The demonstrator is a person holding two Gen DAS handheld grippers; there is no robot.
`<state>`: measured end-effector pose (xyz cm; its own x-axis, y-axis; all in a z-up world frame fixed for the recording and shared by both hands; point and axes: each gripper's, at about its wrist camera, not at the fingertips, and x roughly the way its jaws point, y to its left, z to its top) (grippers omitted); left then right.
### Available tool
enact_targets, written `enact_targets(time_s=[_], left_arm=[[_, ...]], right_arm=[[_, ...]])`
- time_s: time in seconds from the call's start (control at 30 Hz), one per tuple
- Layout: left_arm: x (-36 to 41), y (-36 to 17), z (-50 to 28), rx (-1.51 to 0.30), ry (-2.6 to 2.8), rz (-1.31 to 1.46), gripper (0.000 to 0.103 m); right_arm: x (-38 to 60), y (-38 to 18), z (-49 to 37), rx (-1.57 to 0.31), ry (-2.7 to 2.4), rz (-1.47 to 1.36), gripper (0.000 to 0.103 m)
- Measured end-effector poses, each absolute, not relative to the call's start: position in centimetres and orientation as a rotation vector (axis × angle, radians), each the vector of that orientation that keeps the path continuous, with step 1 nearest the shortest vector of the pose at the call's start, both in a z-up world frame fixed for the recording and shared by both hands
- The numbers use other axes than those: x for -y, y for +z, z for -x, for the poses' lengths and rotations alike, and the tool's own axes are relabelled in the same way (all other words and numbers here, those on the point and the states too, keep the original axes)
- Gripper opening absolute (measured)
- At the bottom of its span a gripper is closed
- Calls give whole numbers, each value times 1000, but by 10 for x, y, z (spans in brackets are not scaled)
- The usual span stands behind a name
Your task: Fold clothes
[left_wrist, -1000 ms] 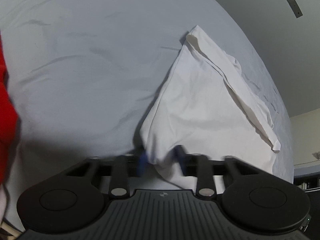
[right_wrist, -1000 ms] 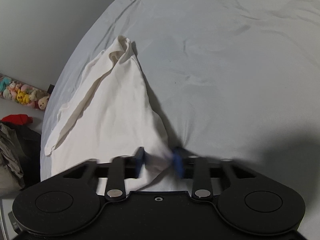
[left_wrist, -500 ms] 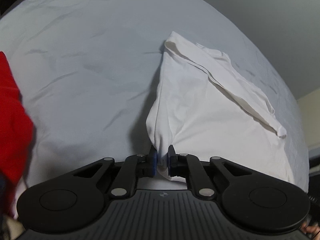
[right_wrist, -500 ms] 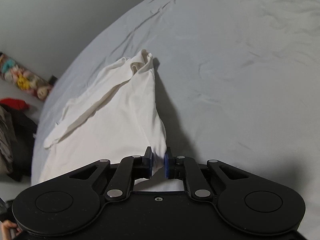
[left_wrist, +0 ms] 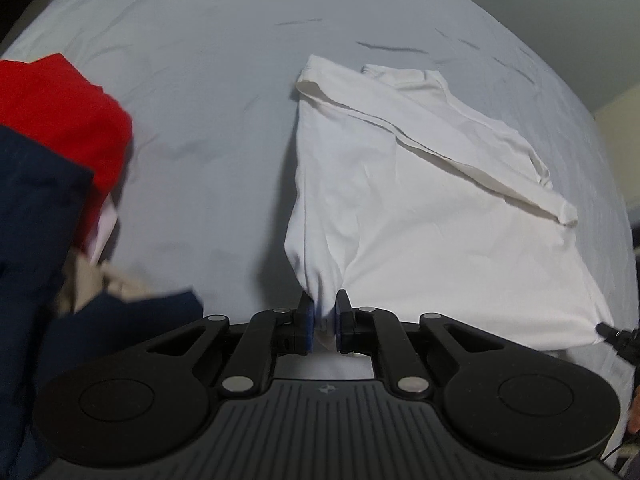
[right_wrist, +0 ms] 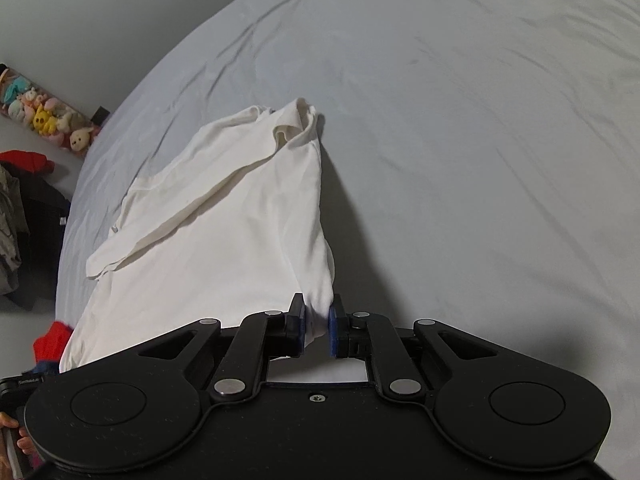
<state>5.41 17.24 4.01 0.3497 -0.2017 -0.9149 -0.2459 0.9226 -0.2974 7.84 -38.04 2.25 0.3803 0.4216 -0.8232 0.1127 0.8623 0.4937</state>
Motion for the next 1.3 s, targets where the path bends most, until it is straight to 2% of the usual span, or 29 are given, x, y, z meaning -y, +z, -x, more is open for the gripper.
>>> enact_targets(time_s=[0.3, 0.4, 0.5, 0.57, 0.63, 0.8, 0.97, 1.2, 1.23, 1.3], left_arm=[[-143, 35, -32, -1225, 33, 302, 9], [-135, 28, -29, -1227, 29, 229, 12], [-134, 30, -27, -1219, 36, 171, 22], [-135, 31, -24, -1211, 48, 122, 35], [-141, 37, -24, -1183, 83, 60, 38], [-154, 50, -35, -1118, 95, 114, 39], [-136, 54, -60, -1075, 12, 121, 38], [-81, 23, -101, -1074, -108, 63, 32], [-72, 18, -105, -1071, -124, 47, 32], [-57, 8, -112, -1062, -168, 39, 32]], right_arm=[[394, 11, -40, -1198, 201, -537, 9], [391, -1, -43, -1226, 190, -533, 13], [388, -7, -48, -1266, 152, -507, 18], [394, -5, -50, -1270, 118, -477, 24], [401, -2, -49, -1262, 95, -468, 33], [422, 7, -56, -1205, 65, -501, 33], [398, 14, -79, -1127, 128, -463, 33], [326, 15, -126, -1029, 309, -382, 32], [314, 12, -134, -1029, 324, -355, 28], [294, 5, -146, -1030, 353, -314, 26]])
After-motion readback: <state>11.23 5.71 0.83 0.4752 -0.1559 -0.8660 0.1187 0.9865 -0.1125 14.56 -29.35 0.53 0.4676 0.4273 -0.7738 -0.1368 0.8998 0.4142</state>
